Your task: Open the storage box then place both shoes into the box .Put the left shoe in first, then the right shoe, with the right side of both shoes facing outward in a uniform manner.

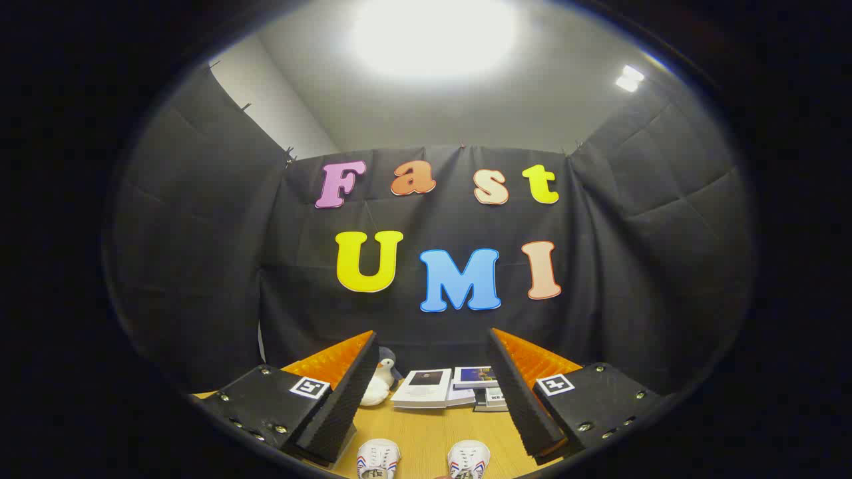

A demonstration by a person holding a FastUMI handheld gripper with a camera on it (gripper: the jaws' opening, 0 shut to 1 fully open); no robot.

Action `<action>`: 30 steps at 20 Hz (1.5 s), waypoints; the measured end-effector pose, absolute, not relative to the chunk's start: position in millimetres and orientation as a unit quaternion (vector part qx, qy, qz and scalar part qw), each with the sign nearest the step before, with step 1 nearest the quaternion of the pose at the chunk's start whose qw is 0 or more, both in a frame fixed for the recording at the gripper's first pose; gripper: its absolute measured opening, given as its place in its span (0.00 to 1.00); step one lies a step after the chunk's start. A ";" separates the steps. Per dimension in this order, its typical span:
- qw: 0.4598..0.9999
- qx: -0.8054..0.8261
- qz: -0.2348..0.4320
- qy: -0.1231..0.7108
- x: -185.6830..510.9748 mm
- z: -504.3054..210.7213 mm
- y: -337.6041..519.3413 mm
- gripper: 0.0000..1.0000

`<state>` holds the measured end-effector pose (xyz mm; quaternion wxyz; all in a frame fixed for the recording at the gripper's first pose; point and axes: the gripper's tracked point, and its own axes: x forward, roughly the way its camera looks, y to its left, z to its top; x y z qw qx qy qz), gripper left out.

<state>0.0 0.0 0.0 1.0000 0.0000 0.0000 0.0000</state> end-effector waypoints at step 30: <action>0.938 0.282 0.079 0.185 -2.8 -113.4 49.1 0.98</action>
